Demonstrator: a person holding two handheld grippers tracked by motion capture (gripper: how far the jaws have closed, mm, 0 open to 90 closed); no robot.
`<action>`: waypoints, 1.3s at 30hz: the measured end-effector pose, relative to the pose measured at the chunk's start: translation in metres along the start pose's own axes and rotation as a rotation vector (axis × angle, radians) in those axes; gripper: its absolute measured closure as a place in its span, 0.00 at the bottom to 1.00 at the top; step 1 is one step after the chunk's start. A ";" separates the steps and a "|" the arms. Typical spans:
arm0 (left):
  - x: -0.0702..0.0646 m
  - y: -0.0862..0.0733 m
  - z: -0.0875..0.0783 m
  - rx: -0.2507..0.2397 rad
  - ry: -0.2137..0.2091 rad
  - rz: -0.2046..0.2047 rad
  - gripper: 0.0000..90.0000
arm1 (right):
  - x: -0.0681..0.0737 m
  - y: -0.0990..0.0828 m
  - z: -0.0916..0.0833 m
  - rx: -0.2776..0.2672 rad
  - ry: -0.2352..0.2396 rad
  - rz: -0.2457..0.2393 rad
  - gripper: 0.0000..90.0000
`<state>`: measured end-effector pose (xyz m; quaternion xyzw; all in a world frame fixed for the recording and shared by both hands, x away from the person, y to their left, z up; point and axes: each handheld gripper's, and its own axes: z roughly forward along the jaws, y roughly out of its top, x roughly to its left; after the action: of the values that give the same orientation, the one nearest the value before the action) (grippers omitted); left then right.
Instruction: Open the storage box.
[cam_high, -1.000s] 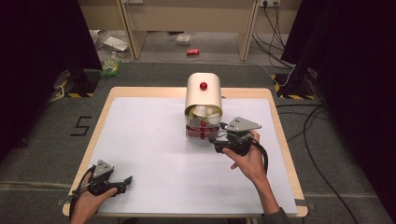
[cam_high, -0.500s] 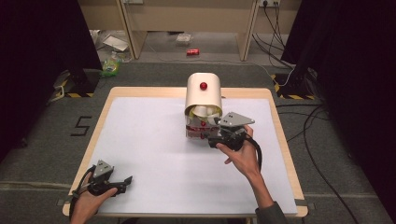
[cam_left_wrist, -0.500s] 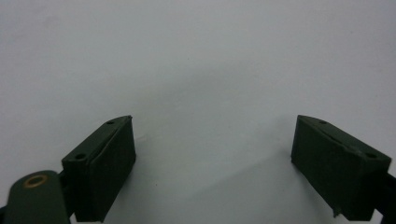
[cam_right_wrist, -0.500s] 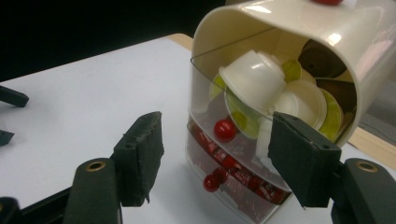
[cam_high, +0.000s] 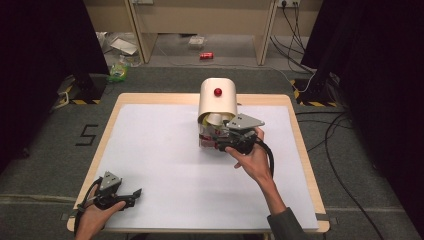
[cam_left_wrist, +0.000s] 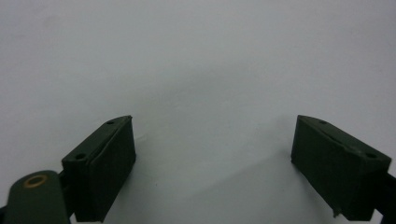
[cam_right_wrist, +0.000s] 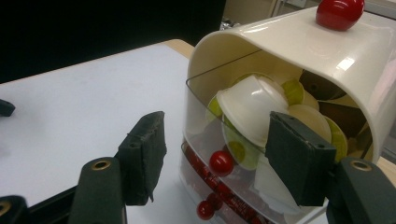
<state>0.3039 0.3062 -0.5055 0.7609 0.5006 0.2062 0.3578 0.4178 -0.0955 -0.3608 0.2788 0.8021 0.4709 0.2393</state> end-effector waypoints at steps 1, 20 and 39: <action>0.000 0.000 0.000 0.000 0.000 0.000 0.14 | 0.000 0.000 0.002 -0.001 -0.003 0.002 0.42; 0.000 0.000 0.000 0.000 0.000 0.001 0.14 | -0.009 -0.001 0.021 0.060 -0.015 -0.023 0.53; 0.000 0.000 0.000 0.001 0.000 0.001 0.14 | -0.010 -0.001 0.013 0.070 -0.007 -0.059 0.64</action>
<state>0.3037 0.3062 -0.5056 0.7614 0.5001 0.2063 0.3574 0.4333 -0.0941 -0.3666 0.2649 0.8251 0.4342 0.2459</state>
